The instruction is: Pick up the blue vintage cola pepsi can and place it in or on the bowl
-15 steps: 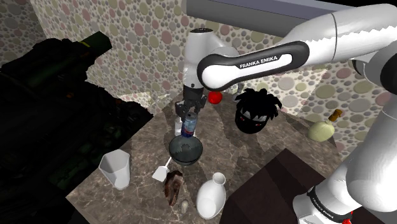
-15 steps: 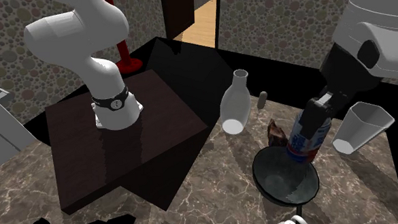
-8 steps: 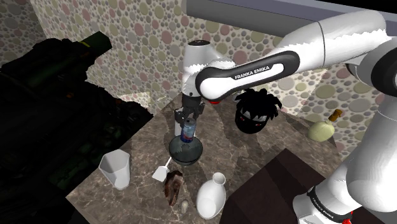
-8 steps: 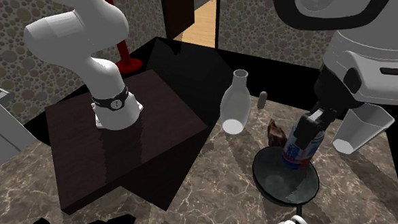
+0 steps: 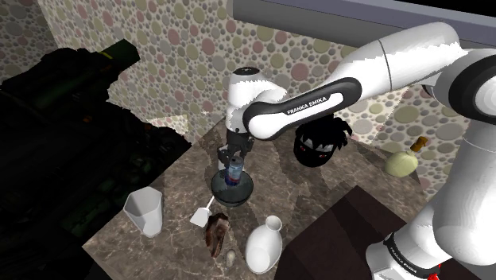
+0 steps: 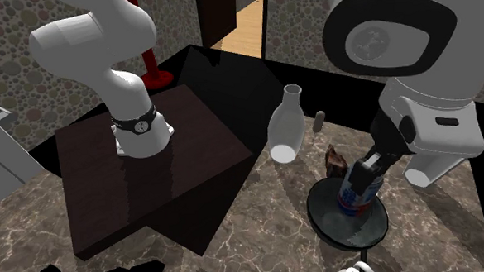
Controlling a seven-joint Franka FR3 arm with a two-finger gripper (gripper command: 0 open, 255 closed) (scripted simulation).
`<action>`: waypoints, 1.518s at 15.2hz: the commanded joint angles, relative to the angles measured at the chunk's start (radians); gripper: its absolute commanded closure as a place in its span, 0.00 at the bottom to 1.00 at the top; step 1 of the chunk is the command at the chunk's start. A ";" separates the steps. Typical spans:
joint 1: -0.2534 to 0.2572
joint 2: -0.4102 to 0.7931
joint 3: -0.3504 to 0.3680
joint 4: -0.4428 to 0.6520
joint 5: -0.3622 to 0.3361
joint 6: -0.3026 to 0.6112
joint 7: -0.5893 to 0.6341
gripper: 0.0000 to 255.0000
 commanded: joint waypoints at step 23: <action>-0.007 -0.039 0.009 0.028 0.021 -0.063 -0.013 0.00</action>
